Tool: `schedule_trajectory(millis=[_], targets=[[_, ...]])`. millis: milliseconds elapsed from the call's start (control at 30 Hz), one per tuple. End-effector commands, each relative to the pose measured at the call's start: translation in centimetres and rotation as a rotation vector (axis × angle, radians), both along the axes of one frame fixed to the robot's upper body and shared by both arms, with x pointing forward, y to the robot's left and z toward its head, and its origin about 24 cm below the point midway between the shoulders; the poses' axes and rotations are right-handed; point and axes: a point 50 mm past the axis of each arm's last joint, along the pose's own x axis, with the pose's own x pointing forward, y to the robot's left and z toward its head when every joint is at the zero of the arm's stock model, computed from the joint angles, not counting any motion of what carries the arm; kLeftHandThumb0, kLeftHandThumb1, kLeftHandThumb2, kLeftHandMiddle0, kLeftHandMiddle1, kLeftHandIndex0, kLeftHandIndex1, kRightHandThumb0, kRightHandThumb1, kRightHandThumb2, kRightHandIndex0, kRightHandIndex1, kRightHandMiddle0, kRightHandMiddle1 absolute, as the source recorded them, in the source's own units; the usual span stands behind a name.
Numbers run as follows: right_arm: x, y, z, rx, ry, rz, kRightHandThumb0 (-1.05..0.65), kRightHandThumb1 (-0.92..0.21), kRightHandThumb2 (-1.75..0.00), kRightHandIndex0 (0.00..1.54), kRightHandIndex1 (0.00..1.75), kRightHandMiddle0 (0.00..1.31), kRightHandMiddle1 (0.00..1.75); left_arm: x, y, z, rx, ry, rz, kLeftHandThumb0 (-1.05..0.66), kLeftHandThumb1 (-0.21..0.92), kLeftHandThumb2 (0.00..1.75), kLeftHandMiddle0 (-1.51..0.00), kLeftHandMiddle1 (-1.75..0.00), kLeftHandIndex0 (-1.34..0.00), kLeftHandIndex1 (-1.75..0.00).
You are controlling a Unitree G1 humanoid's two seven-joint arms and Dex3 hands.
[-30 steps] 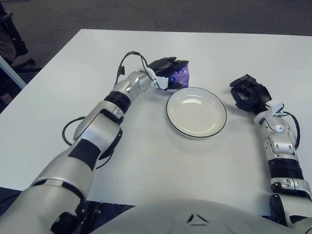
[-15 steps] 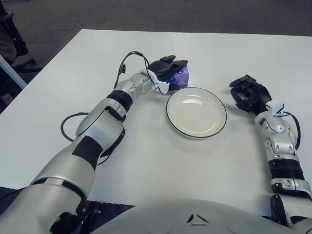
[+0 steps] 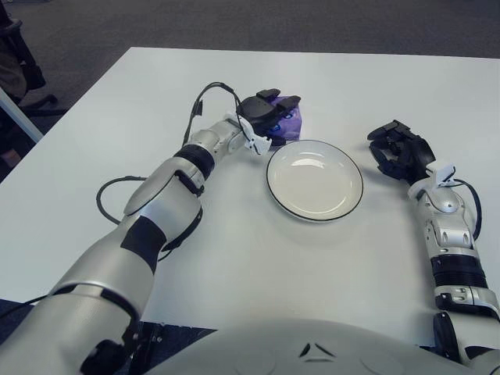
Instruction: Put the tissue paper into the plate.
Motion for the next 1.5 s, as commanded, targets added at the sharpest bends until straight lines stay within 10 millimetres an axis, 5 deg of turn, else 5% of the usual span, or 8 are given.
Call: schedule_trajectory(millis=[0,100,267,467,933,1167,1467], targets=[[-2.8,-0.9,-5.6,0.016,0.28,-0.043,-0.01,-0.73,-0.55,0.59,1.46,0.45,1.31,-0.3,1.8,-2.4,0.003,0.038,0.08,-0.4,0.92,0.35,-0.38,-1.21,-0.53,-0.72],[-2.7,-0.8,-5.6,0.019,0.279,-0.043,-0.01,-0.73,-0.55,0.59,1.46,0.45,1.31,-0.8,2.6,-3.2,-0.088,0.035,0.086,-0.17,0.88,0.39,-0.37,-1.46,-0.5,-1.05],[-2.7,-0.8,-5.6,0.02,0.279,-0.044,-0.01,-0.73,-0.55,0.59,1.46,0.45,1.3,-1.1,2.9,-3.0,-0.312,0.139,0.092,-0.02,0.51,1.0,-0.43,-1.71,-0.47,-1.52],[-2.7,-0.9,-5.6,0.02,0.278,-0.043,-0.01,-0.73,-0.54,0.59,1.46,0.45,1.3,-0.8,3.0,-2.6,-0.487,0.293,0.13,0.0,0.26,1.36,-0.59,-1.74,-0.54,-1.67],[-2.7,-0.9,-5.6,0.022,0.277,-0.042,-0.01,-0.73,-0.54,0.59,1.46,0.45,1.3,-0.5,3.3,-2.3,-0.527,0.34,0.153,0.0,0.22,1.42,-0.62,-1.75,-0.55,-1.69],[-2.7,-0.9,-5.6,0.023,0.278,-0.043,-0.01,-0.74,-0.54,0.59,1.46,0.45,1.3,0.1,2.9,-0.3,-0.637,0.352,0.107,0.0,0.2,1.45,-0.63,-1.75,-0.55,-1.71],[-2.7,-1.0,-5.6,0.023,0.279,-0.042,-0.01,-0.74,-0.54,0.59,1.46,0.45,1.3,-0.8,1.8,2.8,-0.808,0.146,-0.069,0.0,0.19,1.46,-0.64,-1.75,-0.55,-1.72]])
